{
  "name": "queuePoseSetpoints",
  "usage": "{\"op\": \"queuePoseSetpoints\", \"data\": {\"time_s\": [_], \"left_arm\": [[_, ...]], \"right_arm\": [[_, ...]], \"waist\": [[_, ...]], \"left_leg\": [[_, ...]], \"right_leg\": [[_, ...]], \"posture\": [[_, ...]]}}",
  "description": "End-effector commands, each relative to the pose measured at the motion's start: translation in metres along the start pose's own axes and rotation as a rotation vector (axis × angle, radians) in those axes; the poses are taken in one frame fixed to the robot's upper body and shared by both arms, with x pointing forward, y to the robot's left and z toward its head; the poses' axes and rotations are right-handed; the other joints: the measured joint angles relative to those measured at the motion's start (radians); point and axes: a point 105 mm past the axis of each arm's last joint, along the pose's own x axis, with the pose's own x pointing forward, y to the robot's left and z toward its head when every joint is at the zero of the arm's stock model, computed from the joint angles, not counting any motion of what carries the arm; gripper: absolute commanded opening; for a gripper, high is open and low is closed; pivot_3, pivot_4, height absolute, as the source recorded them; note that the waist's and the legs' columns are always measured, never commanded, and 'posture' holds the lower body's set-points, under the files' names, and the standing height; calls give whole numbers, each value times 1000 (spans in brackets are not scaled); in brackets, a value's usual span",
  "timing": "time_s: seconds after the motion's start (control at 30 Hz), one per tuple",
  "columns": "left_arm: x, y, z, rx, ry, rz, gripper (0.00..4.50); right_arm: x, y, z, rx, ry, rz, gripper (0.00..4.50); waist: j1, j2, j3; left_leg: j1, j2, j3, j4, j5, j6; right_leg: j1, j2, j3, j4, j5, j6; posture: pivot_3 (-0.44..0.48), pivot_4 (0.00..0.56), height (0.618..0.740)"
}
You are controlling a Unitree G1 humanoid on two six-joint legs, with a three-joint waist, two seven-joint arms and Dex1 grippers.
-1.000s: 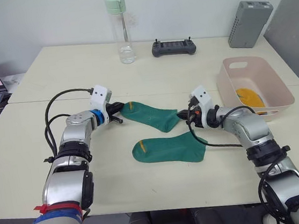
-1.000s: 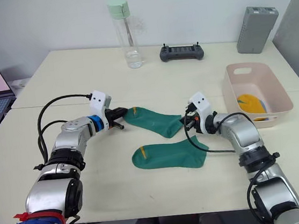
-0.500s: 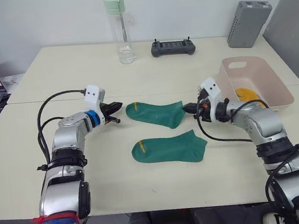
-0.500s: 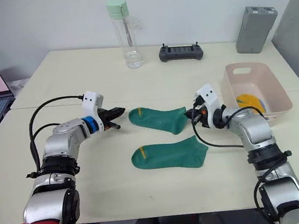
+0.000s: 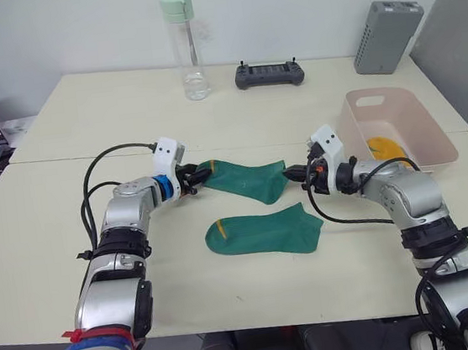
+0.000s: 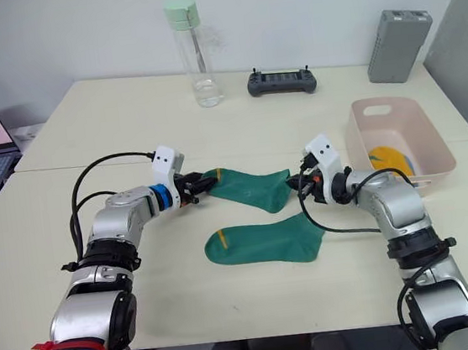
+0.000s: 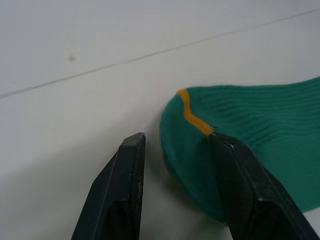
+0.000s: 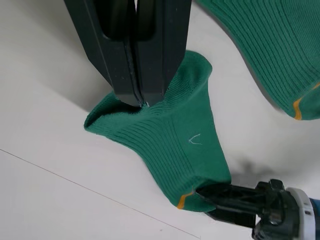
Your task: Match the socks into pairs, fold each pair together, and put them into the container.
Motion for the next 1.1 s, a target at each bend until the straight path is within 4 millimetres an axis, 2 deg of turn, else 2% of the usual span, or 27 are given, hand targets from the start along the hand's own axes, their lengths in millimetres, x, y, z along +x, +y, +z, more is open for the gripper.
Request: {"op": "queuePoseSetpoints", "data": {"time_s": [0.03, 0.2, 0.37, 0.5, 0.57, 0.7, 0.8, 0.9, 1.1], "left_arm": [[0, 1, 15, 29, -44, 4, 1561], [-5, 0, 17, 34, -54, -16, 24], [-10, 1, 21, 31, -70, -17, 24], [-20, -5, 31, -23, -125, -32, 24], [-29, -11, 43, -70, -180, -47, 24], [-50, -39, 66, -121, -245, -136, 24], [-70, -63, 72, -141, -255, -194, 24], [-90, -83, 58, -160, -219, -215, 24], [-115, -113, 17, -241, -149, -219, 24]], "right_arm": [[-4, 3, 12, -28, -45, 7, 0], [-4, 3, 11, -24, -46, 1, 0], [-4, 5, 11, -19, -57, 12, 0], [-8, 5, 14, -21, -77, 13, 0], [-14, 9, 21, -32, -110, 30, 0], [-32, 17, 32, -42, -137, 70, 0], [-52, 26, 35, -47, -146, 129, 0], [-72, 37, 25, -39, -101, 179, 0], [-92, 56, 8, 29, -55, 255, 0]], "waist": [[0, 0, 0], [0, 0, 0], [0, 0, 0], [-1, 0, 0], [-1, 0, 0], [-1, 0, 0], [1, 0, 0], [0, 0, 0], [-6, 0, 0]], "left_leg": [[0, 0, 0, 0, 0, 0], [0, 0, 0, 0, 0, 0], [0, 0, 0, 0, 0, 0], [0, 0, 0, 0, 0, 0], [0, 0, 0, 0, 0, 0], [-1, 0, 0, 0, 0, 0], [0, 0, -1, 0, 0, 0], [0, 0, -1, 0, 0, 0], [1, 0, -1, 1, 0, 0]], "right_leg": [[0, 0, 0, 0, 0, 0], [0, 0, 0, 0, 0, 0], [0, 0, 0, 0, 0, 0], [0, 0, 0, 0, 0, 0], [0, 0, 0, 0, 0, 0], [0, 0, 0, 0, 0, 0], [1, 0, 0, 0, 0, 0], [2, -1, 0, -1, 0, 0], [2, 0, 1, -1, -1, 1]], "posture": [[0, 150, 740], [0, 150, 740], [0, 150, 740], [0, 150, 740], [0, 150, 740], [0, 150, 740], [0, 150, 740], [0, 150, 740], [0, 150, 740]]}}
